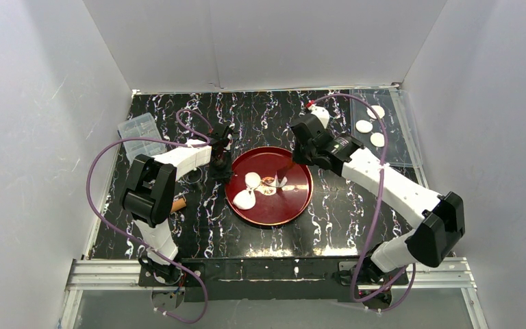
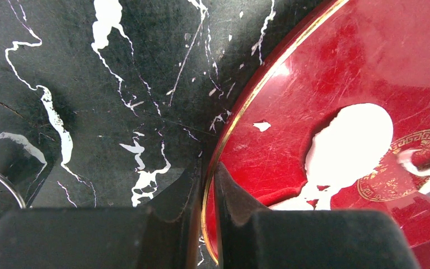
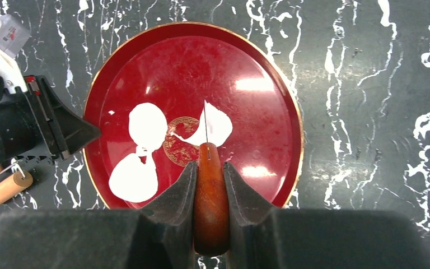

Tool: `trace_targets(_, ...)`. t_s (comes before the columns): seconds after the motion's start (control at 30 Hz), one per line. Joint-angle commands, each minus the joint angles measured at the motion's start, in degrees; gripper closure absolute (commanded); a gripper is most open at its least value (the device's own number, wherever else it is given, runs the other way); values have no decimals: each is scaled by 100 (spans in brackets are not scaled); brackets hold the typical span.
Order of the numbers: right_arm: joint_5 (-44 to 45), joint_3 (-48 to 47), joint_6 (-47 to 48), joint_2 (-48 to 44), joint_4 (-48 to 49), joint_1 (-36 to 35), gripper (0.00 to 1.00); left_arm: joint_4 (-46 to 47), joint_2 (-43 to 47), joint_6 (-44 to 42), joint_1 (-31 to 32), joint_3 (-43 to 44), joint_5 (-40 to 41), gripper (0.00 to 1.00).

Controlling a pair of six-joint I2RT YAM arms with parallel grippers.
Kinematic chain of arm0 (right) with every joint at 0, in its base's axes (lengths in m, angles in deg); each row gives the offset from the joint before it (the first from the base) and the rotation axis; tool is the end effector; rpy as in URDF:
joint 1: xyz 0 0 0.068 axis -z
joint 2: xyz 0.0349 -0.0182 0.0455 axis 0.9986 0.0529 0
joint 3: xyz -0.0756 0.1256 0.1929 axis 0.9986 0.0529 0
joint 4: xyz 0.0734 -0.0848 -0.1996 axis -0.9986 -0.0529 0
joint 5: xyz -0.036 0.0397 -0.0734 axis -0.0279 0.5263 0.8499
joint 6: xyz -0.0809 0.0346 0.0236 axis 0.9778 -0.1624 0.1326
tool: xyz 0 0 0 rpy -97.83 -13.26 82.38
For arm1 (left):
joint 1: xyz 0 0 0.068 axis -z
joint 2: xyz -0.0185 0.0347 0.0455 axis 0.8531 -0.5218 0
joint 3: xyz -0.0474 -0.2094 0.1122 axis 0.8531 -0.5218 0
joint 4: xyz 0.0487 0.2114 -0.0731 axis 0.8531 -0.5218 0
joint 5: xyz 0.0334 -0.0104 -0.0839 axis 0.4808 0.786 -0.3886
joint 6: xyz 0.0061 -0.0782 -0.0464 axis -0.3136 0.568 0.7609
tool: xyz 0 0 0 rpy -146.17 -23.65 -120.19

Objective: Roll out the dumpling wrappers from the dough

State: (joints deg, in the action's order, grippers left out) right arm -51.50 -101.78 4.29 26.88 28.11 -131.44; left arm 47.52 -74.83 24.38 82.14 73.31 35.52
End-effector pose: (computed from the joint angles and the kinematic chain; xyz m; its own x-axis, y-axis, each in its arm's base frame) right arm 0.2460 0.1952 0.2721 -0.6683 0.1903 -0.7191 0.0069 0.9683 0.2498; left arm 0.3121 -0.1345 0.1175 -0.9296 -0.0685 -0.3621 -0.0129 0.9880 -0.1536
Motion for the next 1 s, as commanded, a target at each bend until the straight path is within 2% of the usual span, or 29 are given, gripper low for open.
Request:
trace_targets(0.0, 851, 239, 610, -348, -1250, 248, 99, -291, 166, 38, -22, -97, 449, 100)
trace_targets(0.2, 585, 206, 832, -746, -1319, 403, 99, -296, 178, 32, -15, -105, 460, 100)
trace_targets(0.4, -680, -149, 1086, -955, -844, 420, 99, -293, 183, 25, -3, -119, 457, 100)
trace_targets(0.57, -1671, -180, 1287, -1180, -36, 439, 99, -285, 202, 15, 13, -116, 439, 100)
trace_targets(0.77, -3457, 6, 2664, -1269, 1117, 375, 99, -178, 204, -119, 14, -172, 301, 100)
trace_targets(0.9, -3744, -314, 3653, -1016, 826, 369, 99, -18, 225, -301, 14, -252, 167, 100)
trace_targets(0.97, -4326, -396, 4398, -881, 741, 352, 99, 32, 210, -424, 14, -271, 122, 100)
